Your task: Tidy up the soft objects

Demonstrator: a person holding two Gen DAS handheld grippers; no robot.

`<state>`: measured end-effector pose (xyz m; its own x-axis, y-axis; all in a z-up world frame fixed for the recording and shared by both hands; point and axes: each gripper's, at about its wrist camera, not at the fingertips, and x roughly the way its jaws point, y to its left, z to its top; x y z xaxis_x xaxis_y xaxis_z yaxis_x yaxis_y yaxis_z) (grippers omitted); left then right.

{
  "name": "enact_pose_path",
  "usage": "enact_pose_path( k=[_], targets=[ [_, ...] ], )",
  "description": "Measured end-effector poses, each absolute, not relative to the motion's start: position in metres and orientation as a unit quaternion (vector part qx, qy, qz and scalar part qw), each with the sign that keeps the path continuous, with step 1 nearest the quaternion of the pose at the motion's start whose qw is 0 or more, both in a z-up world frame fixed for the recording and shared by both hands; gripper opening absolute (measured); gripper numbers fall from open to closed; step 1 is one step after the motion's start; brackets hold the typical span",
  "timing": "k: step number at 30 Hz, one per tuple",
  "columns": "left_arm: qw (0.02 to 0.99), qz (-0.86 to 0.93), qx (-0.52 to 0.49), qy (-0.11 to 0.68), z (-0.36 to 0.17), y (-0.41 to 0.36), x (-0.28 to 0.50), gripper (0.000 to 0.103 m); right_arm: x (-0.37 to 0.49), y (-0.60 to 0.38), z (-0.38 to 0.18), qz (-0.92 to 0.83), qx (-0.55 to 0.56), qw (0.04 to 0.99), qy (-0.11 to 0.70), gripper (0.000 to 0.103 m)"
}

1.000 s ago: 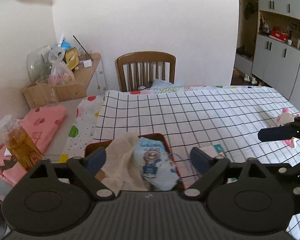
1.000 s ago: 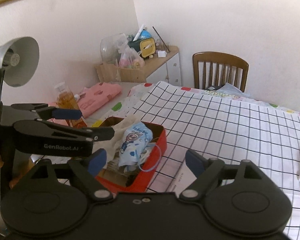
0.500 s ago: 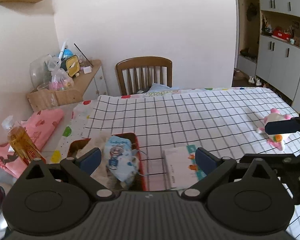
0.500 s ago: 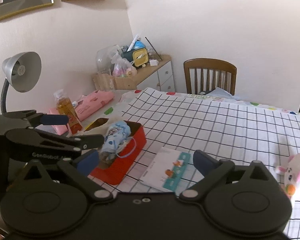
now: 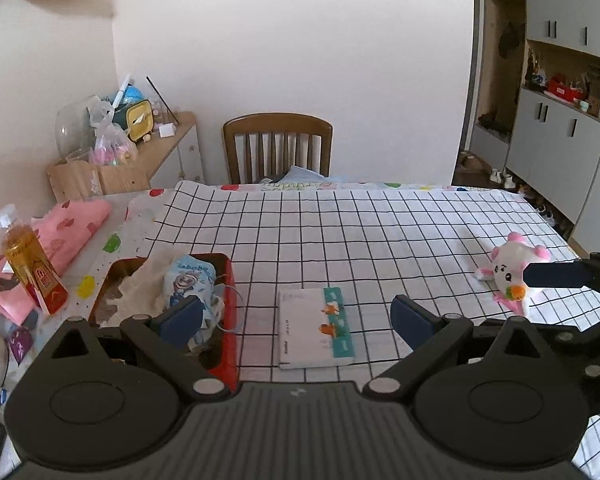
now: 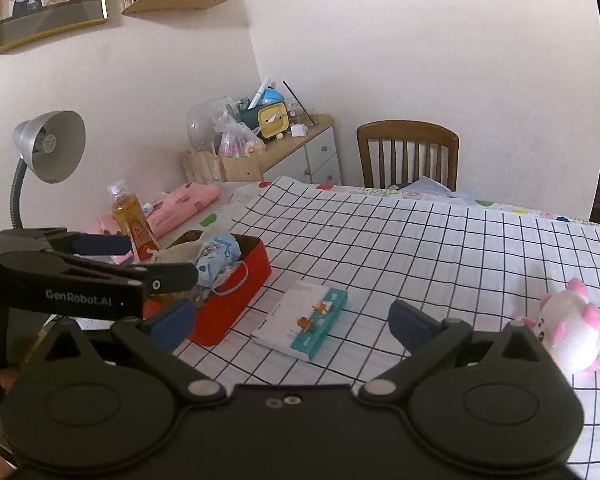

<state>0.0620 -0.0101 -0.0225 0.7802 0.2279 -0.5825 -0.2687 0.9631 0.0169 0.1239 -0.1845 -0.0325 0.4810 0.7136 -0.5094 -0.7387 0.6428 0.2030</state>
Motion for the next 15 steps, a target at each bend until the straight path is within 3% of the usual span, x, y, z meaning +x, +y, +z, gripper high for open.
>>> enact_pose_path(
  k=[15],
  targets=[
    [0.946, 0.132, -0.03, 0.294, -0.015, -0.038, 0.047, 0.103, 0.112, -0.213, -0.026, 0.42, -0.011, 0.866, 0.271, 0.103]
  ],
)
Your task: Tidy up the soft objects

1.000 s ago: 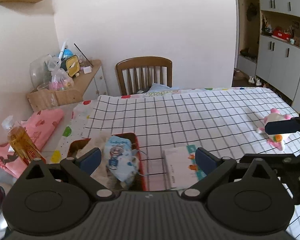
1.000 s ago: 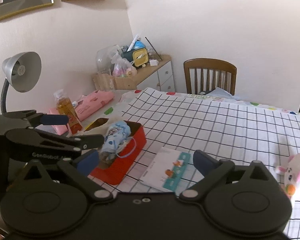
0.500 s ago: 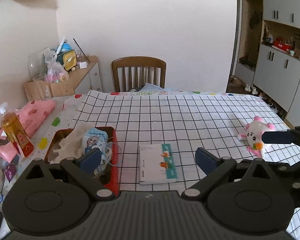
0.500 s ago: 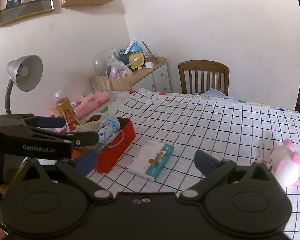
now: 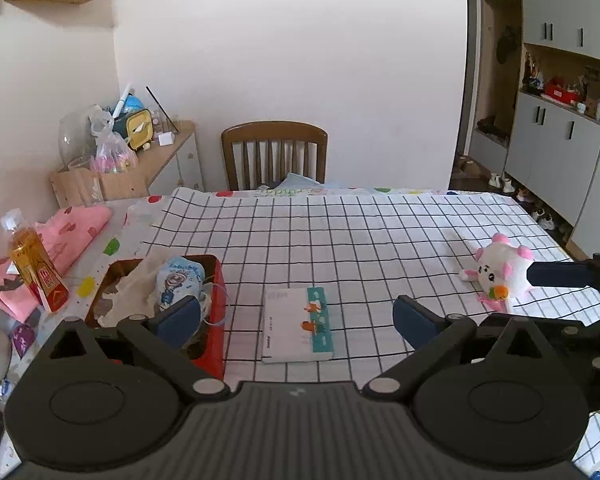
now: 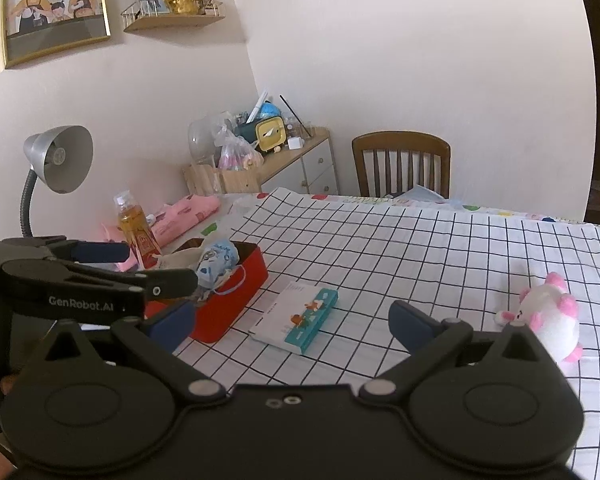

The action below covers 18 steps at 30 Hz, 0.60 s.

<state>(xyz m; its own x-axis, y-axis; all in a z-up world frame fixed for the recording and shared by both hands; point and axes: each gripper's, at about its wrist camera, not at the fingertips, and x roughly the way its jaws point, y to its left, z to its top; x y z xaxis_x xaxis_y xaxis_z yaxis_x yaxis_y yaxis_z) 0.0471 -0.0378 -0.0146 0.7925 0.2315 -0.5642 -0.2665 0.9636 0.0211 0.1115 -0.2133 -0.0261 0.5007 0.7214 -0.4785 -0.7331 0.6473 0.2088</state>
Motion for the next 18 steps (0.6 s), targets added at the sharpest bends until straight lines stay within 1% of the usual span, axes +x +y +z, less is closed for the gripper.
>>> enact_pose_path(
  k=[8, 18],
  targets=[
    [0.947, 0.134, -0.015, 0.292, -0.014, -0.049, 0.042, 0.103, 0.109, -0.222, -0.027, 0.418, -0.005, 0.866, 0.274, 0.103],
    [0.95, 0.124, -0.021, 0.285, -0.011, -0.054, 0.038, 0.103, 0.108, -0.229, -0.028, 0.41, 0.0, 0.87, 0.275, 0.103]
  ],
)
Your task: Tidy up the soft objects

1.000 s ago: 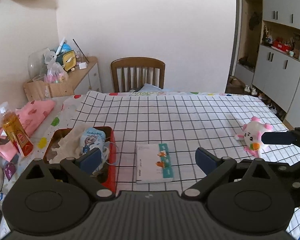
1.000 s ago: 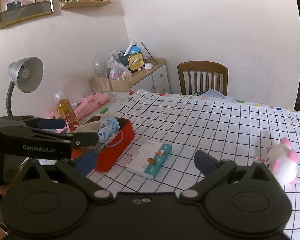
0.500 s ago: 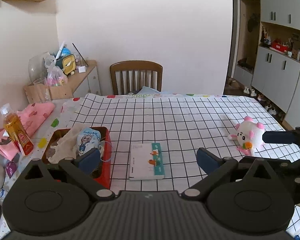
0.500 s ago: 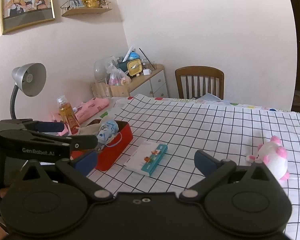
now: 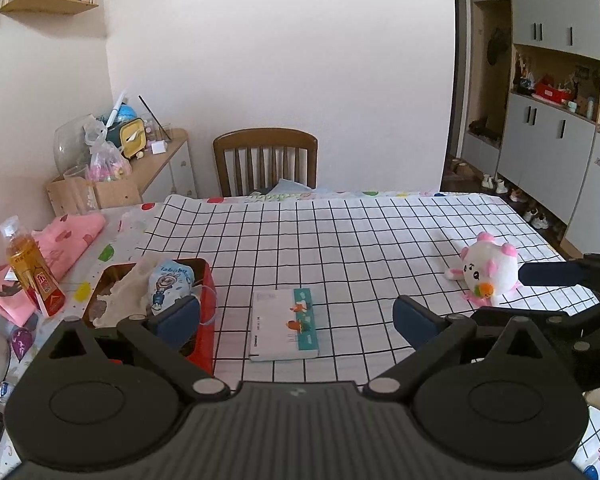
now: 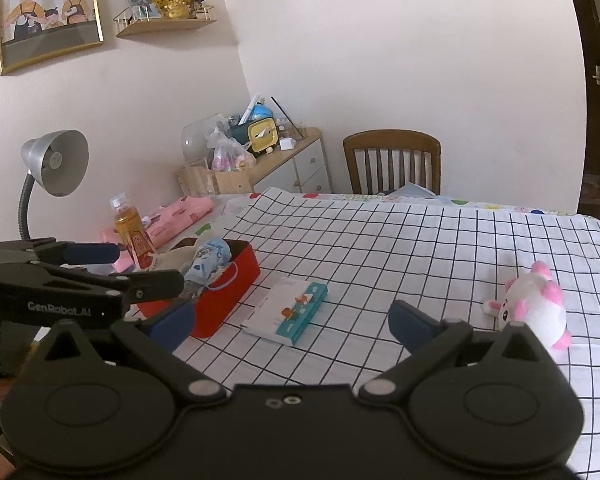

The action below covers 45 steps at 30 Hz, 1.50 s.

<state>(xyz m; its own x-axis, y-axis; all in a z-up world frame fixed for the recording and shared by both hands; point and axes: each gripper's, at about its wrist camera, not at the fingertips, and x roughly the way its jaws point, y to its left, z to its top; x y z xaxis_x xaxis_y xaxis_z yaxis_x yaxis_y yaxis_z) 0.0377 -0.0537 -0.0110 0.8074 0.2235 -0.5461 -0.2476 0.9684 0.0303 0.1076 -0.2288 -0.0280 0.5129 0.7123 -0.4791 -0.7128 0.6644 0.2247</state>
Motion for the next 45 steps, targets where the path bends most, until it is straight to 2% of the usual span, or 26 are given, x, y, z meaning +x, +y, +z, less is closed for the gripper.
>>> enact_pose_path(
  k=[45],
  targets=[
    [0.957, 0.1, -0.048, 0.269, -0.01, -0.047, 0.02, 0.103, 0.095, -0.235, -0.025, 0.373, -0.003, 0.89, 0.261, 0.103]
  ],
)
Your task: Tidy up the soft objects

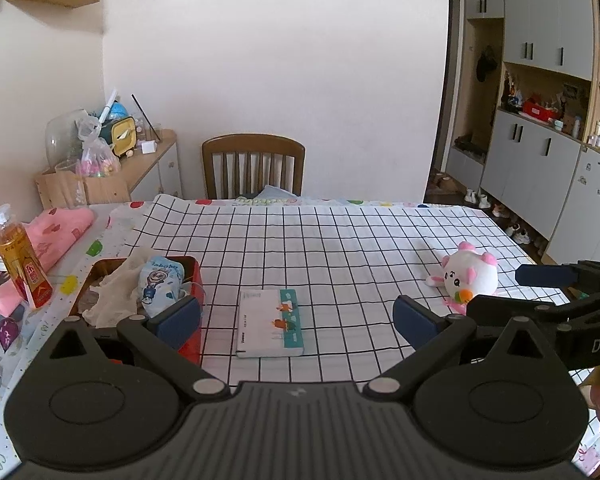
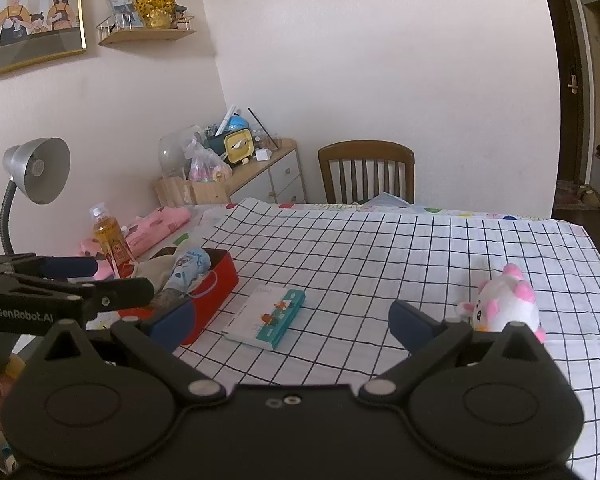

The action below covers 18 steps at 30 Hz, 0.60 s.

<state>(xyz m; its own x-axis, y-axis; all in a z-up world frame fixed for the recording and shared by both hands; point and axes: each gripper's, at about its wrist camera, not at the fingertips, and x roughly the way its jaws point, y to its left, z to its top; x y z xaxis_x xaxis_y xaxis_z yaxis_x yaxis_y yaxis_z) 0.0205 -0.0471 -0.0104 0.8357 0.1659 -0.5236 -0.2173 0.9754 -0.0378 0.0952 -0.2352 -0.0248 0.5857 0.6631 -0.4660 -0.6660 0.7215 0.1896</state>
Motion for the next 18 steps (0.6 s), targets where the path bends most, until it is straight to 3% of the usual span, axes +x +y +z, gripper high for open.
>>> enact_pose_path(
  k=[18],
  targets=[
    [0.956, 0.097, -0.052, 0.272, -0.0127, -0.0441, 0.0213, 0.103, 0.0949, -0.2316, -0.0265, 0.367, -0.003, 0.892, 0.265, 0.103]
  ],
)
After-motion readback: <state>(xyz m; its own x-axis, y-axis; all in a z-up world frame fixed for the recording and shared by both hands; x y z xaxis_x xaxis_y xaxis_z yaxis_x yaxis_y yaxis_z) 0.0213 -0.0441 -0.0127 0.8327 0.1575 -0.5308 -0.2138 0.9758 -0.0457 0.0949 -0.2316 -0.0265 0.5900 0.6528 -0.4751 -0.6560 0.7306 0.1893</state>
